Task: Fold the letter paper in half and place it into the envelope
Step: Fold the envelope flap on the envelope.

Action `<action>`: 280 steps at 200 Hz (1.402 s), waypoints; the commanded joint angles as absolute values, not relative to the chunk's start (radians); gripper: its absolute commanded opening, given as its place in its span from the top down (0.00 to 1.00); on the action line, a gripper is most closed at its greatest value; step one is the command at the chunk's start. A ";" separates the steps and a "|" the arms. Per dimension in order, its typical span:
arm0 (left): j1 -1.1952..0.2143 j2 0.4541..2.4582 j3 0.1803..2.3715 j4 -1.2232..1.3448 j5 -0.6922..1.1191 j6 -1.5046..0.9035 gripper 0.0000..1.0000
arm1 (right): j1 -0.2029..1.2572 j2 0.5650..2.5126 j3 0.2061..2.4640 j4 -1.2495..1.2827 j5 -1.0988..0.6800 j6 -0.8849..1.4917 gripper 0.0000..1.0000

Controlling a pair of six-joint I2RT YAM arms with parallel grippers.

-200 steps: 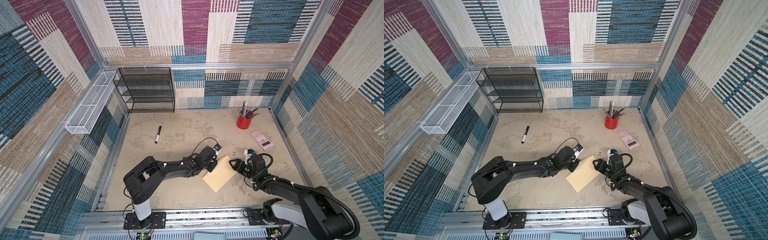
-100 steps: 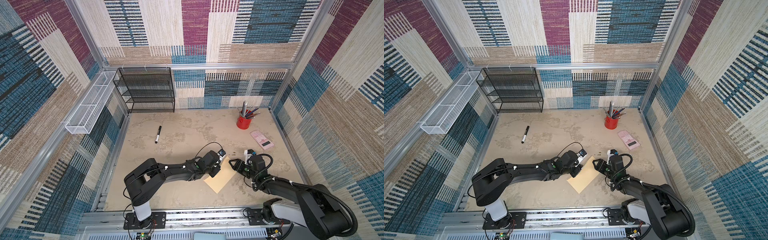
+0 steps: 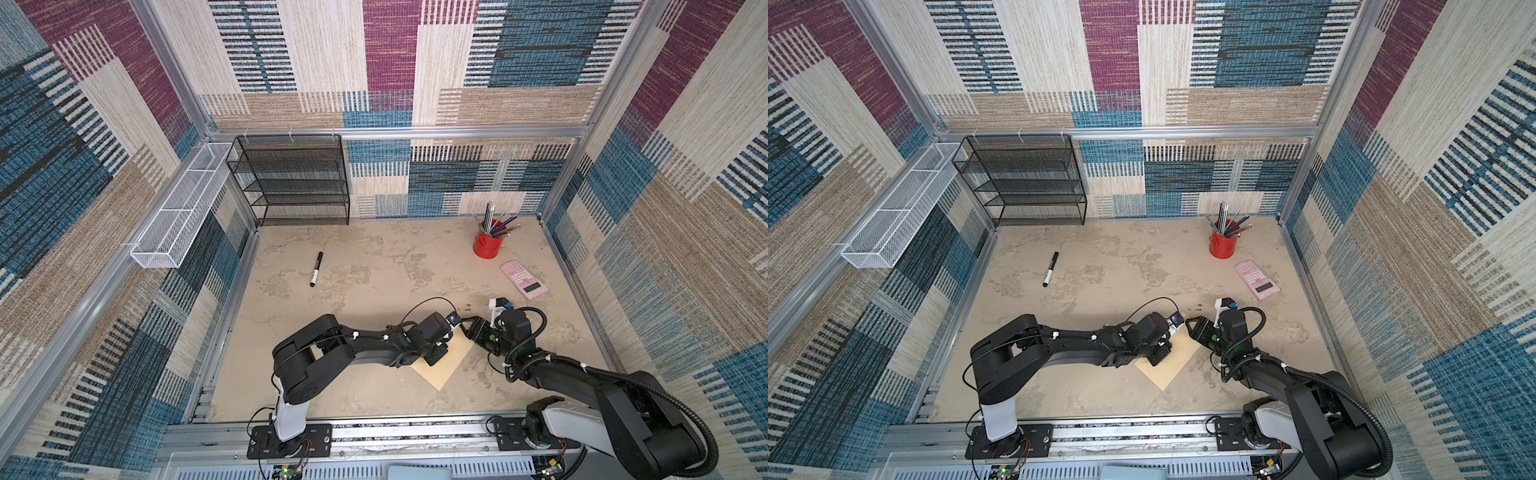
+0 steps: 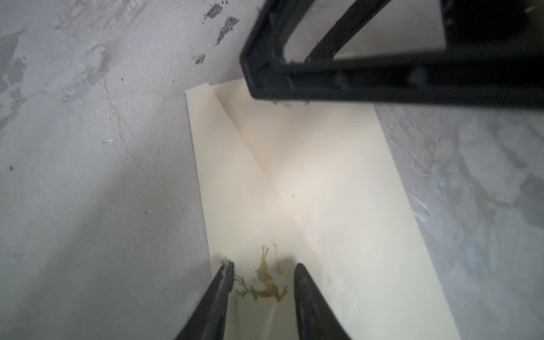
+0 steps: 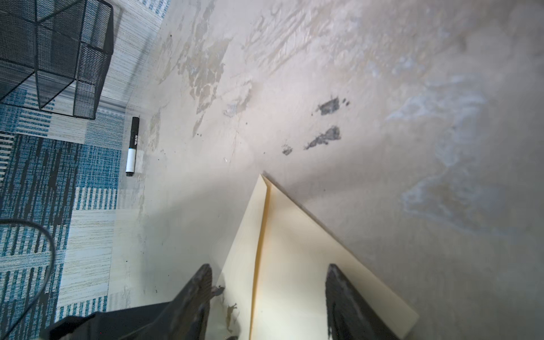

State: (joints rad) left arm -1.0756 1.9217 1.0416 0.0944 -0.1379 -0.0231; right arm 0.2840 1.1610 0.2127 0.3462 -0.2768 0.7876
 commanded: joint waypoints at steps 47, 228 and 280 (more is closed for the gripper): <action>-1.075 1.955 1.045 0.034 -0.151 -0.015 0.62 | 0.283 1.004 0.265 0.259 -0.286 0.756 0.37; -1.040 1.937 0.957 0.184 -0.030 -0.046 0.62 | 0.182 1.429 0.268 0.793 -0.713 0.923 0.39; -1.039 1.943 0.965 0.179 -0.016 -0.041 0.62 | 0.239 1.487 0.333 0.695 -0.632 0.912 0.39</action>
State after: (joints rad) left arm -1.0348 1.9331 0.9665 0.2901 -0.0708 -0.0620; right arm 0.2249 1.4548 0.3099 0.6582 -0.6201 0.8936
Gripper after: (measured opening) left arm 0.376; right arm 0.613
